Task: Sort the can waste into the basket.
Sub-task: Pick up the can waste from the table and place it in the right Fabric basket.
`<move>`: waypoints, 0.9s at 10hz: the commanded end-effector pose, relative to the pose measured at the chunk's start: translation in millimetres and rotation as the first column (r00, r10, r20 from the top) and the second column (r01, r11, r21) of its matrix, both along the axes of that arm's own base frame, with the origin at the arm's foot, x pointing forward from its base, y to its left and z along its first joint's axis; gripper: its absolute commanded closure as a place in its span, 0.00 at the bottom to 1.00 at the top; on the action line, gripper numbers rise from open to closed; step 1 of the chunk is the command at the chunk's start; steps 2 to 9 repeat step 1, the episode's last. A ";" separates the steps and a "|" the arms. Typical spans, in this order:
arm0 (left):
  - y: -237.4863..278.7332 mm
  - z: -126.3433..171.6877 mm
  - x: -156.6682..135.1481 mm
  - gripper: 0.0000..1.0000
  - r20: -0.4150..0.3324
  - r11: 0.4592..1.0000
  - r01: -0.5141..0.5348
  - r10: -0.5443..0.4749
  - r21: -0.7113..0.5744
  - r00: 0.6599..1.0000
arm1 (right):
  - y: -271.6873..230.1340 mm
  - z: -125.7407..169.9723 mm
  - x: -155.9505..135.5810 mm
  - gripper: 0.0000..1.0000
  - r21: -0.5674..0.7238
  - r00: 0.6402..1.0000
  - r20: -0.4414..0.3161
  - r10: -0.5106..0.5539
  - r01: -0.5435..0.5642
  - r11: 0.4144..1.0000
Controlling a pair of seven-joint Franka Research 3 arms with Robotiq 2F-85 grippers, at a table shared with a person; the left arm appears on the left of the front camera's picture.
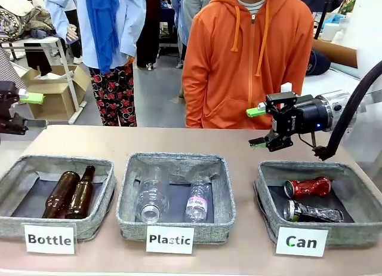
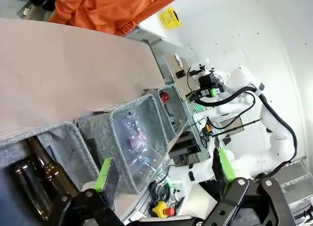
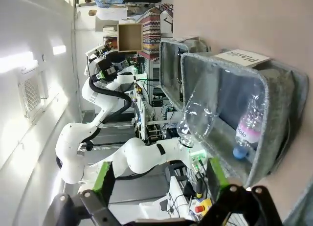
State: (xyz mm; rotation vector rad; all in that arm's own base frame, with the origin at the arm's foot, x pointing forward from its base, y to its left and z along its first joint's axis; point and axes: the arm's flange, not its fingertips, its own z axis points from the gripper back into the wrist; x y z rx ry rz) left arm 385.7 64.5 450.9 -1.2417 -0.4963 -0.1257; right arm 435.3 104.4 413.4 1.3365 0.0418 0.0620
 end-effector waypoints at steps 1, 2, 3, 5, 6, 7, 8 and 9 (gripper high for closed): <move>4.6 0.6 -0.7 0.00 -0.012 1.000 0.007 -0.007 -0.002 1.000 | -0.9 2.2 0.8 0.00 -0.006 1.000 0.020 0.012 -0.012 1.000; 4.6 0.6 -0.7 0.00 -0.012 1.000 0.007 -0.007 -0.002 1.000 | -0.9 2.2 0.8 0.00 -0.006 1.000 0.020 0.012 -0.012 1.000; 4.6 0.6 -0.7 0.00 -0.012 1.000 0.007 -0.007 -0.002 1.000 | -0.9 2.2 0.8 0.00 -0.006 1.000 0.020 0.012 -0.012 1.000; 4.6 0.6 -0.7 0.00 -0.012 1.000 0.007 -0.007 -0.002 1.000 | -0.9 2.2 0.8 0.00 -0.006 1.000 0.020 0.012 -0.012 1.000; 4.6 0.6 -0.7 0.00 -0.012 1.000 0.007 -0.007 -0.002 1.000 | -0.9 2.2 0.8 0.00 -0.006 1.000 0.020 0.012 -0.012 1.000; 4.6 0.6 -0.7 0.00 -0.012 1.000 0.007 -0.007 -0.002 1.000 | -0.9 2.2 0.8 0.00 -0.006 1.000 0.020 0.012 -0.012 1.000; 4.6 0.6 -0.7 0.00 -0.012 1.000 0.007 -0.007 -0.002 1.000 | -0.9 2.2 0.8 0.00 -0.006 1.000 0.020 0.012 -0.012 1.000; 4.6 0.6 -0.7 0.00 -0.012 1.000 0.007 -0.007 -0.002 1.000 | -0.9 2.2 0.8 0.00 -0.006 1.000 0.020 0.012 -0.012 1.000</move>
